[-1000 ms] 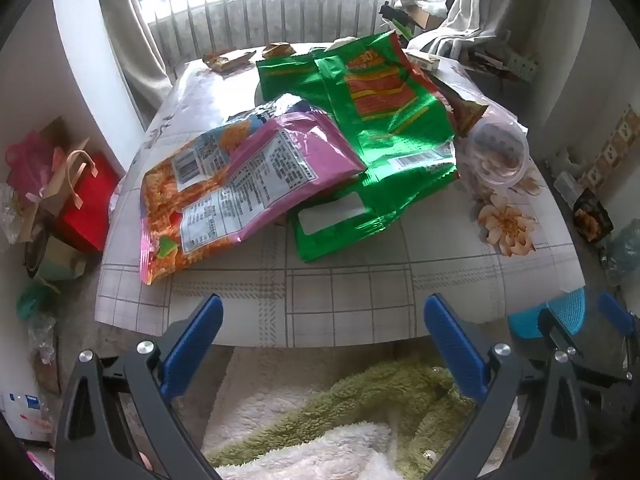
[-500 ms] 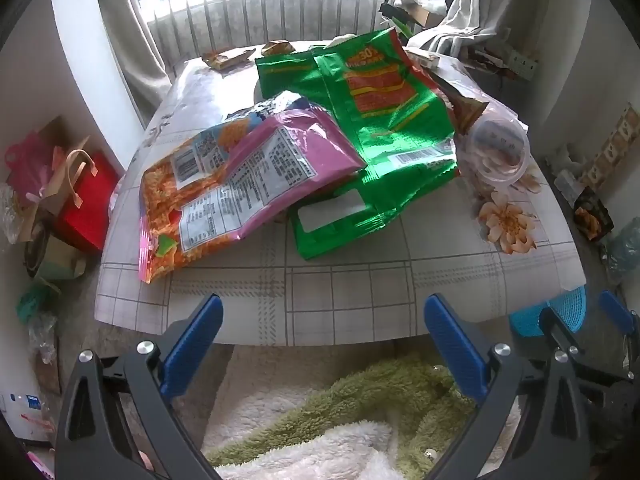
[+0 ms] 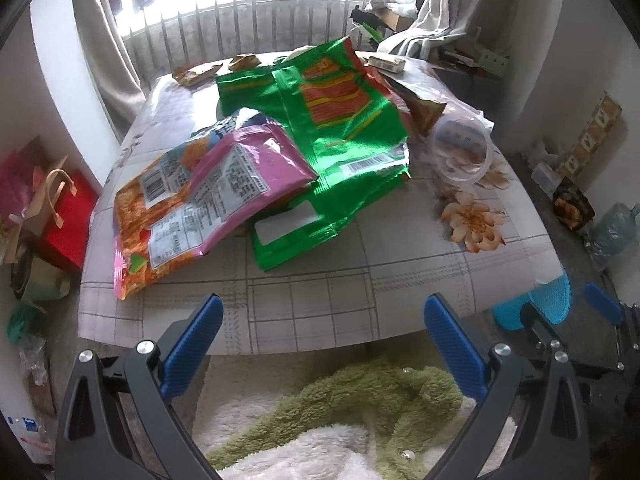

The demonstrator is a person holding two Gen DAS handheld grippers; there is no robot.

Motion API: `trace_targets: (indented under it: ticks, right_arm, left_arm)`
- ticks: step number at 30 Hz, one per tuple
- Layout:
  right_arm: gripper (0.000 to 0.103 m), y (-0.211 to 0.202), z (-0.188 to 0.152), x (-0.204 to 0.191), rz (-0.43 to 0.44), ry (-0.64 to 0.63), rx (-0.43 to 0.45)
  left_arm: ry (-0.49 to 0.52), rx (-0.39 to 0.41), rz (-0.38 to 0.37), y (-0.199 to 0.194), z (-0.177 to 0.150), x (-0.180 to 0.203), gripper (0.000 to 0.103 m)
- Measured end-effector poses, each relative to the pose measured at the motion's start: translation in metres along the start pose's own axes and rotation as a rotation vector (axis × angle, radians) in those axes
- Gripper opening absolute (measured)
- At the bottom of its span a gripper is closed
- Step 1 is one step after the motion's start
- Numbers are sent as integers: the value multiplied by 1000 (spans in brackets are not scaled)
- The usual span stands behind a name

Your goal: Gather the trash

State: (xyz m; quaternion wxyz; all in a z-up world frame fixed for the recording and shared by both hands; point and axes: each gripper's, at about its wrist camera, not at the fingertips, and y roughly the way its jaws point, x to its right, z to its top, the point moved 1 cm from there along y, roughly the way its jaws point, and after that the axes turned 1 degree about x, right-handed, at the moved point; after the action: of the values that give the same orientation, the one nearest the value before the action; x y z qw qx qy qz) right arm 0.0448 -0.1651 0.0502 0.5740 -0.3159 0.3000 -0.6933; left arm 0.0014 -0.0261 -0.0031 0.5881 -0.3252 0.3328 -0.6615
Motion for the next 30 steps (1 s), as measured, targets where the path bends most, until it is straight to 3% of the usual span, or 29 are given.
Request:
trace_targets:
  ticks: [30]
  right_arm:
    - [97,3,4,-2,11,-5,-5]
  left_arm:
    - [-40,-23,24,5,-1,-15,99]
